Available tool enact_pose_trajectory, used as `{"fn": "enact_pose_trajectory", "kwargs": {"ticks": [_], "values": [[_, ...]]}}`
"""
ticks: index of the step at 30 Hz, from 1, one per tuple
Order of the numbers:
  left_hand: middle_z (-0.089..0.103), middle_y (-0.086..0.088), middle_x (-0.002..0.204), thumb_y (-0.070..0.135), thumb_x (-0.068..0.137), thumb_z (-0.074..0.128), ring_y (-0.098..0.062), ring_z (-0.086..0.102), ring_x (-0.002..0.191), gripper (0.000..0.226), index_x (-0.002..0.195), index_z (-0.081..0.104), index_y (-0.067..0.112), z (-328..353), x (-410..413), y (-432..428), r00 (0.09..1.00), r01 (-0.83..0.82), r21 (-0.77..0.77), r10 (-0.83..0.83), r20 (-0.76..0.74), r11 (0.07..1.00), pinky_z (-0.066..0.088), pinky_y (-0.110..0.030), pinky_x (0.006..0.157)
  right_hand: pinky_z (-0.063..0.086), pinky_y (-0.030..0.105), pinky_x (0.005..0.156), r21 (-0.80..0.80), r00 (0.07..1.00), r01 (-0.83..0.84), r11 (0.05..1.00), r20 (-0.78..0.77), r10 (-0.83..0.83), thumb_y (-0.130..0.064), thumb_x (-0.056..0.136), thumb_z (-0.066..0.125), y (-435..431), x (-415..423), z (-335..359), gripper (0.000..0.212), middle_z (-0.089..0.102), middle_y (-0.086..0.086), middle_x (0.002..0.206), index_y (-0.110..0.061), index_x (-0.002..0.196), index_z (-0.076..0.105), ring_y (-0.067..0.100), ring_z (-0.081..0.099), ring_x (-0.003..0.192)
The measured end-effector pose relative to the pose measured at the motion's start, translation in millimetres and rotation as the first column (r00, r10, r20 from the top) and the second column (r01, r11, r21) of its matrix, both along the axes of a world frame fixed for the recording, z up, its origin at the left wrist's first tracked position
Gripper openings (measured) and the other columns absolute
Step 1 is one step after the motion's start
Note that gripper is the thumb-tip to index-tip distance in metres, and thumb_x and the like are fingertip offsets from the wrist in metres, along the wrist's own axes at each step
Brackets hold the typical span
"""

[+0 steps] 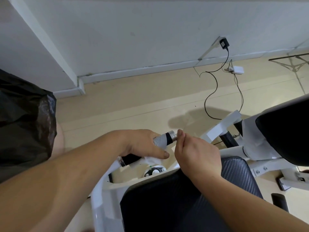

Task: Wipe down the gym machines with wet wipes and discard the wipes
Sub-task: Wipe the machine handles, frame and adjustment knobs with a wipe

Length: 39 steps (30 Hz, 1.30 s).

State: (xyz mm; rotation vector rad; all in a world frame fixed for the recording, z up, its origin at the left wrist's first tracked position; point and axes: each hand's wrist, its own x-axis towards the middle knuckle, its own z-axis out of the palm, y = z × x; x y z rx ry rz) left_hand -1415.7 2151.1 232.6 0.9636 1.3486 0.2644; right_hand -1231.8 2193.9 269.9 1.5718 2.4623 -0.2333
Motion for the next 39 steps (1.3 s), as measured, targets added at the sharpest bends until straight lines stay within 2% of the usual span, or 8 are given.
{"fn": "enact_pose_trajectory", "kwargs": {"ticks": [6, 11, 16, 22, 27, 31, 36, 39], "values": [[0.053, -0.002, 0.078, 0.006, 0.063, 0.079, -0.027, 0.053, 0.057, 0.056, 0.107, 0.045, 0.017, -17.7, 40.8, -68.4, 0.5, 0.419, 0.573, 0.349, -0.793, 0.704, 0.036, -0.032, 0.045, 0.045, 0.037, 0.063, -0.028, 0.999, -0.034, 0.999, -0.025, 0.033, -0.054, 0.106, 0.004, -0.1, -0.3, 5.1, 0.064, 0.056, -0.004, 0.065, -0.026, 0.084, 0.057, 0.022, 0.058, 0.067], [0.06, 0.007, 0.083, 0.038, 0.09, 0.068, -0.023, 0.06, 0.07, 0.025, 0.103, 0.054, 0.023, 2.4, 7.2, -30.9, 0.959, 0.029, 0.167, 0.02, -0.281, 0.986, 0.052, -0.034, 0.063, 0.04, 0.036, 0.061, -0.029, 0.999, -0.046, 0.999, -0.008, 0.046, -0.057, 0.104, 0.001, 0.0, 1.3, 2.4, 0.071, 0.058, -0.004, 0.068, -0.028, 0.089, 0.064, 0.022, 0.057, 0.066], [0.054, 0.006, 0.061, 0.036, 0.086, 0.074, -0.018, 0.052, 0.052, 0.027, 0.078, 0.05, 0.025, 9.7, -2.7, -23.6, 0.992, -0.059, -0.002, 0.059, -0.115, 0.998, 0.043, -0.026, 0.054, 0.041, 0.036, 0.062, -0.004, 0.998, -0.054, 0.999, 0.01, 0.054, -0.057, 0.105, 0.001, -0.2, 0.5, 0.2, 0.075, 0.06, -0.005, 0.071, -0.03, 0.097, 0.07, 0.024, 0.059, 0.069], [0.047, -0.002, 0.075, 0.005, 0.06, 0.081, -0.025, 0.049, 0.054, 0.058, 0.108, 0.049, 0.012, -13.4, 36.7, -72.5, 0.445, 0.424, 0.433, 0.234, -0.865, 0.795, 0.028, -0.031, 0.047, 0.036, 0.034, 0.058, 0.007, 0.998, -0.062, 0.998, 0.01, 0.062, -0.056, 0.105, 0.0, -0.6, 2.6, -0.6, 0.076, 0.058, -0.005, 0.068, -0.028, 0.091, 0.069, 0.022, 0.057, 0.066], [0.05, 0.012, 0.074, 0.035, 0.092, 0.07, -0.007, 0.054, 0.056, 0.023, 0.092, 0.047, 0.028, 3.9, -0.4, -38.7, 0.972, 0.023, 0.179, 0.02, -0.234, 0.984, 0.044, -0.027, 0.057, 0.038, 0.036, 0.062, 0.005, 0.998, -0.065, 0.998, 0.012, 0.064, -0.057, 0.105, 0.0, 0.4, 2.2, -2.9, 0.076, 0.065, -0.004, 0.076, -0.032, 0.1, 0.072, 0.024, 0.061, 0.074], [0.055, -0.001, 0.061, 0.032, 0.085, 0.081, -0.015, 0.049, 0.048, 0.031, 0.088, 0.054, 0.016, 2.4, -18.3, -28.4, 0.993, -0.023, -0.191, 0.044, 0.107, 0.981, 0.047, -0.028, 0.051, 0.03, 0.035, 0.057, 0.008, 0.998, -0.065, 0.998, 0.018, 0.065, -0.056, 0.105, 0.0, -0.2, 2.1, -1.7, 0.076, 0.056, -0.005, 0.067, -0.028, 0.094, 0.071, 0.022, 0.052, 0.065], [0.051, 0.004, 0.074, 0.034, 0.08, 0.079, -0.025, 0.052, 0.057, 0.044, 0.096, 0.04, 0.021, -16.2, 23.9, -63.9, 0.608, 0.25, 0.41, 0.187, -0.772, 0.877, 0.033, -0.03, 0.048, 0.033, 0.035, 0.059, -0.005, 0.998, -0.06, 0.998, 0.015, 0.06, -0.057, 0.104, -0.001, 0.4, 2.4, -1.0, 0.078, 0.056, -0.006, 0.068, -0.031, 0.098, 0.072, 0.022, 0.053, 0.067], [0.054, 0.0, 0.074, 0.025, 0.068, 0.086, -0.022, 0.048, 0.049, 0.06, 0.099, 0.035, 0.018, -19.0, 29.0, -71.9, 0.471, 0.432, 0.424, 0.202, -0.859, 0.796, 0.023, -0.028, 0.046, 0.035, 0.034, 0.058, 0.012, 0.997, -0.072, 0.997, 0.021, 0.072, -0.057, 0.104, -0.001, 0.2, 1.4, -1.2, 0.078, 0.057, -0.006, 0.067, -0.031, 0.098, 0.073, 0.02, 0.054, 0.065]]}}
